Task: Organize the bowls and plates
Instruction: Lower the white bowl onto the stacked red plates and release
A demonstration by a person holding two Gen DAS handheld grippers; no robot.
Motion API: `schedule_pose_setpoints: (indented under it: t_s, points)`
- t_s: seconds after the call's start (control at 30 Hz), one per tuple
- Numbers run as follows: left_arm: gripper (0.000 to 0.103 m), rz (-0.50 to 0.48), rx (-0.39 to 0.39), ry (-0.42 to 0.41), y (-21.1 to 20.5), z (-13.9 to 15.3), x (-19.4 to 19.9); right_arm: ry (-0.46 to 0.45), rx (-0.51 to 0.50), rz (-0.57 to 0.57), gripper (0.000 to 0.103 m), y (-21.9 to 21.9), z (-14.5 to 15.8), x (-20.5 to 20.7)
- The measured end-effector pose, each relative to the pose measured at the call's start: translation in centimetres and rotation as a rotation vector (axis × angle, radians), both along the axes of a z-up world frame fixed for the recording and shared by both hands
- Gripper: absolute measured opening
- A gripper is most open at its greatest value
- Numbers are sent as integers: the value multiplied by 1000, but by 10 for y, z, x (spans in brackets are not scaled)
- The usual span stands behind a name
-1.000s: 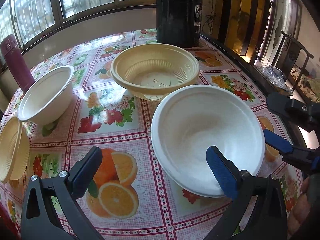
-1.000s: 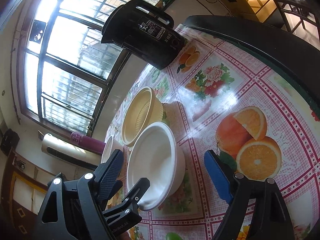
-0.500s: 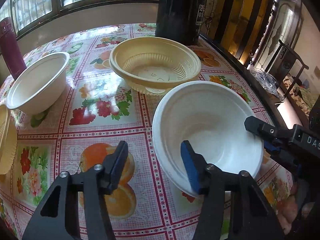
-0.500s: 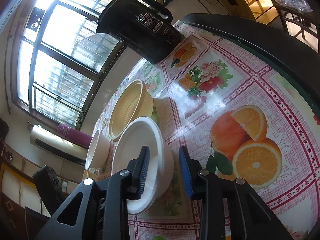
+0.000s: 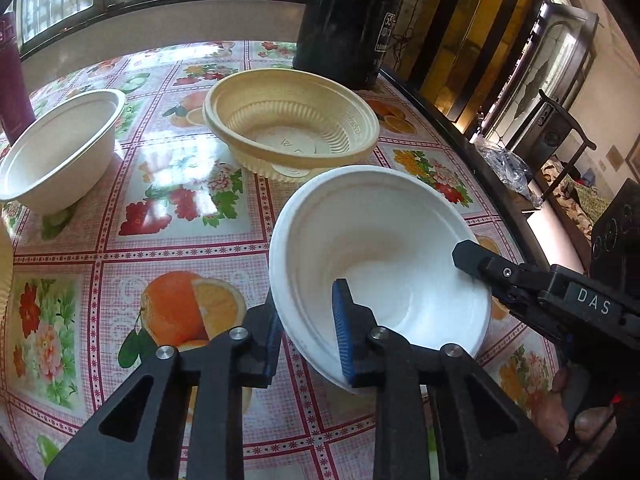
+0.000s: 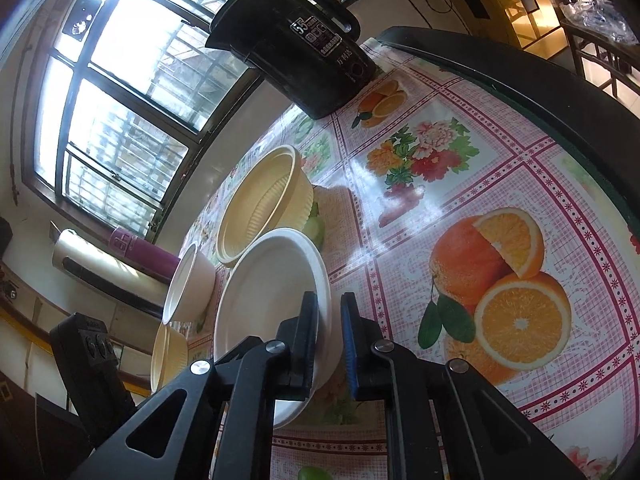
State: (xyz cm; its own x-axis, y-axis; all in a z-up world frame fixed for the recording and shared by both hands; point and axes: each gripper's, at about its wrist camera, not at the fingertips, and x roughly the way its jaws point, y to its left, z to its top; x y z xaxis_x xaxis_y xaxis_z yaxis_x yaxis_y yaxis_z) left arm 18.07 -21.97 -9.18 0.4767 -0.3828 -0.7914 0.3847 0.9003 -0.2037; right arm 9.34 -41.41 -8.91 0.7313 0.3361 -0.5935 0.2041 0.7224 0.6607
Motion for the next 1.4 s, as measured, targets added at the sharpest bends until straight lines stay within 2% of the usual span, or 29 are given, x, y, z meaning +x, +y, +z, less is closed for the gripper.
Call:
schedule_pose_setpoints:
  t_s: [0.2,0.4,0.57,0.8,1.1,1.4]
  points:
    - [21,35,10,-2,29,3,-13,-18,-80,46,12,37,11,-5]
    - [21,111,57,-51,84,11,-35,-53,-130,123,12,99,18,-15]
    - [21,184,80,-108,142,26,-61,-144,-130,199,12,158,31,-31]
    - [21,296,111,-237,223,60,-103,-266,-113,307,12,244,53,-50]
    - [21,436,106,-329,313,82,-140,-300,-133,453,12,343,74,-59]
    - [21,539,94,-328,369,77,-153,-299,-175,553,12,412,77,-64]
